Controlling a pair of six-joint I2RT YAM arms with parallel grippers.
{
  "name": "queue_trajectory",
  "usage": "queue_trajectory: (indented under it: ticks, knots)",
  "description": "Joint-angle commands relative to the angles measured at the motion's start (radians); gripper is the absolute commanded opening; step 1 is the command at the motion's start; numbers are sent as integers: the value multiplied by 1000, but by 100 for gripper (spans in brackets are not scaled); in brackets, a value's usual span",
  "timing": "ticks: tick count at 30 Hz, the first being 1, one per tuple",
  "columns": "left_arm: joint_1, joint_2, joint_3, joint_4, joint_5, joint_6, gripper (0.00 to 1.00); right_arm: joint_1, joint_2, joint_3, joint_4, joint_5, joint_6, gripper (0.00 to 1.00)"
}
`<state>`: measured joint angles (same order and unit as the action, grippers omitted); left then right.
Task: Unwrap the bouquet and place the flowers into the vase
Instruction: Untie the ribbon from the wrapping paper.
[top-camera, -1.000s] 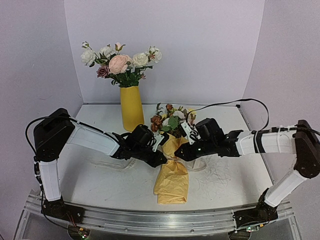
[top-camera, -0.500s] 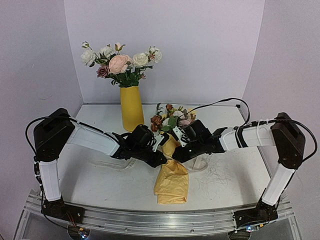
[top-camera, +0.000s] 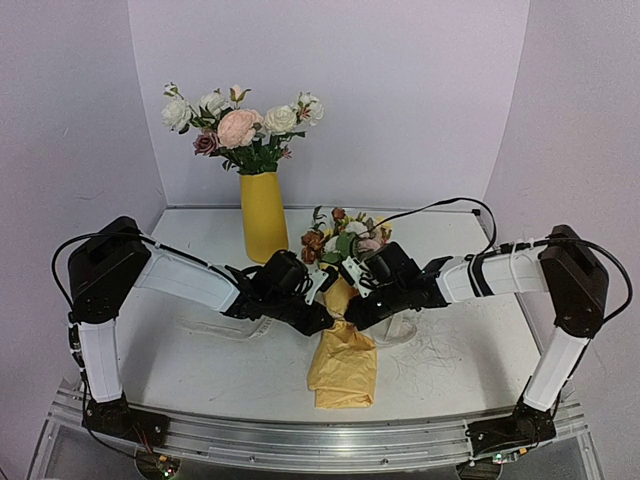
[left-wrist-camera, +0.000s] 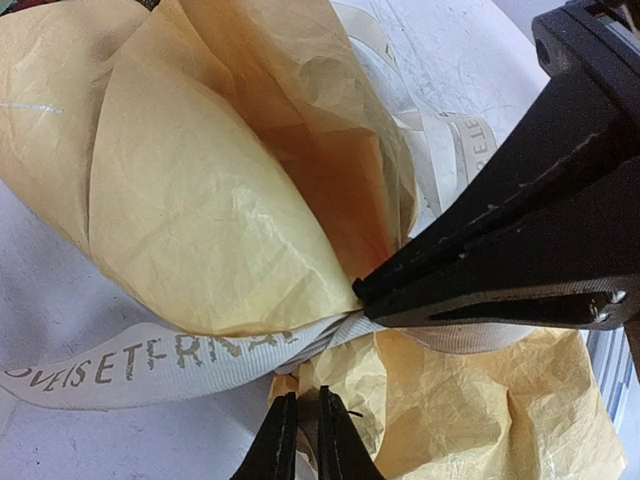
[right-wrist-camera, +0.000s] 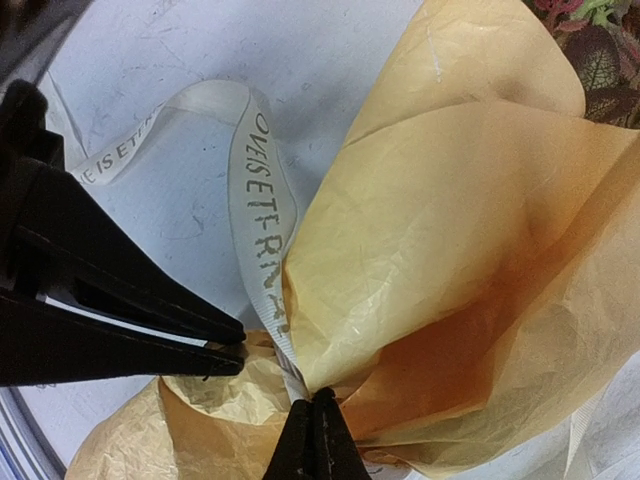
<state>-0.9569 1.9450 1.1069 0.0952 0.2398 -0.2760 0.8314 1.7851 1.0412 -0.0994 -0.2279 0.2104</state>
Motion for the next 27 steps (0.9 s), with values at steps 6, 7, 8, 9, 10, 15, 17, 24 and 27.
queue_trajectory:
  ticks: [6, 7, 8, 9, 10, 15, 17, 24, 27]
  knots:
    - [-5, 7, 39, -3, -13, 17, 10, 12, -213, -49, -8, 48, 33, 0]
    - [-6, 8, 38, -3, -14, 17, 10, 13, -224, -55, -7, 56, 37, 0]
    - [-6, 7, 35, -2, -16, 17, 11, 11, -246, -66, -7, 67, 44, 0]
    - [-6, 8, 35, -3, -16, 17, 10, 12, -255, -69, -5, 70, 47, 0]
    - [-9, 5, 32, -4, -17, 15, 11, 12, -267, -80, -1, 64, 45, 0]
    - [-11, -2, 30, -3, -21, 15, 10, 11, -182, -40, -17, 23, 27, 15]
    - [-11, -4, 32, -5, -23, 15, 10, 13, -140, -17, -21, 11, 25, 17]
    - [-12, -7, 41, -6, -20, 9, 10, 14, -51, 40, -35, 25, 20, 25]
    - [-14, -3, 48, -6, -13, 10, 10, 20, -15, 56, -44, 43, 16, 25]
